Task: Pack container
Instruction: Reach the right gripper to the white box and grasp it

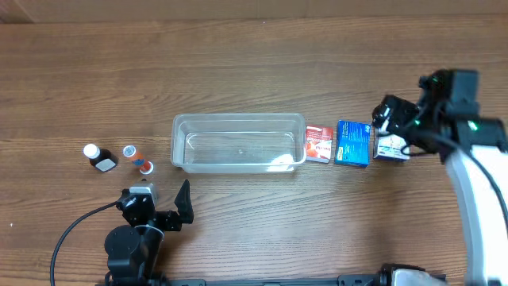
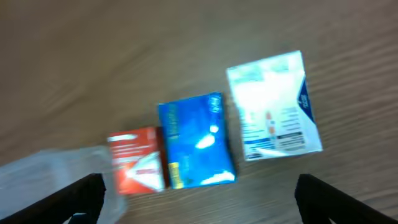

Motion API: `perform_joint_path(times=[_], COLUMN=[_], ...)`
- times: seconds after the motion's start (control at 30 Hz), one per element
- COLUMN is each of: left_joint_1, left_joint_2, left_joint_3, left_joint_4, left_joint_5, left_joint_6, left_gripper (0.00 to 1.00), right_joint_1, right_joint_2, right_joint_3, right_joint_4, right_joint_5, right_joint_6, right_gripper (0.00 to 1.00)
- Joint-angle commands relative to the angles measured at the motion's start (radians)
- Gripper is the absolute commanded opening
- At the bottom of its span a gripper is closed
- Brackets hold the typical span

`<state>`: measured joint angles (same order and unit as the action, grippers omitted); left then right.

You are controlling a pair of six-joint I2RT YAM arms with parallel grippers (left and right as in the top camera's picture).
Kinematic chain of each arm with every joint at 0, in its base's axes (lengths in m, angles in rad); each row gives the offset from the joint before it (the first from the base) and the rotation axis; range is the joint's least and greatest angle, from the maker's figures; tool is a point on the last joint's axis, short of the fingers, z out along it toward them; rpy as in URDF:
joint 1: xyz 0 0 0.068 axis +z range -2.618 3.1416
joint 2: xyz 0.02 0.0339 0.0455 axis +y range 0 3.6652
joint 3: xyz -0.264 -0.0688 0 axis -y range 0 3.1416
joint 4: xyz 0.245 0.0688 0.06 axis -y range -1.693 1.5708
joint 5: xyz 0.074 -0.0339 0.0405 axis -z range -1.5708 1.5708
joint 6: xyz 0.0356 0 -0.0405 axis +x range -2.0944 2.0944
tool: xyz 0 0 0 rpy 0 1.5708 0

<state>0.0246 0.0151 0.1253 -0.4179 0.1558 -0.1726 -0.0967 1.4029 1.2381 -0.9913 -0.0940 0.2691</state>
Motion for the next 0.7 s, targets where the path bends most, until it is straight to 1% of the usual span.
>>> perform_joint_path(times=[0.0,0.03,0.1,0.2,0.27,0.33,0.53,0.6,0.67], left_joint_1=[-0.006,-0.006,-0.006,-0.006,-0.006,-0.006,-0.006,-0.006,-0.006], left_joint_2=[-0.009,-0.009,-0.009,-0.009,-0.009,-0.009,-0.009,-0.009,-0.009], left_joint_3=[-0.005,-0.005,-0.005,-0.005,-0.005,-0.005,-0.005,-0.005,-0.005], left_joint_4=[0.006,0.006,0.006,0.006,0.006,0.006,0.006,0.006,0.006], left_joint_5=[-0.009,-0.009,-0.009,-0.009,-0.009,-0.009,-0.009,-0.009,-0.009], left_joint_6=[0.013,0.013,0.013,0.013,0.012,0.012,0.012,0.012,0.013], left_gripper=[1.0,1.0,1.0,1.0,1.0,1.0,1.0,1.0,1.0], right_joint_1=[0.0,-0.001,-0.019,-0.086,-0.121,-0.135,-0.133,-0.133,-0.133], right_joint_2=[0.143,0.2,0.271,0.344,0.383,0.42,0.424,0.427,0.444], right_joint_3=[0.02,0.02,0.02,0.02,0.02,0.019,0.018,0.0,-0.026], right_joint_4=[0.024,0.025,0.025,0.039,0.047,0.071,0.097,0.114,0.148], right_joint_5=[0.101,0.109,0.169,0.165,0.083,-0.04,-0.04,-0.018,0.023], right_joint_6=[-0.02,-0.061,-0.089,-0.134,-0.188,-0.275,-0.28,-0.264,-0.209], right_gripper=[1.0,1.0,1.0,1.0,1.0,1.0,1.0,1.0,1.0])
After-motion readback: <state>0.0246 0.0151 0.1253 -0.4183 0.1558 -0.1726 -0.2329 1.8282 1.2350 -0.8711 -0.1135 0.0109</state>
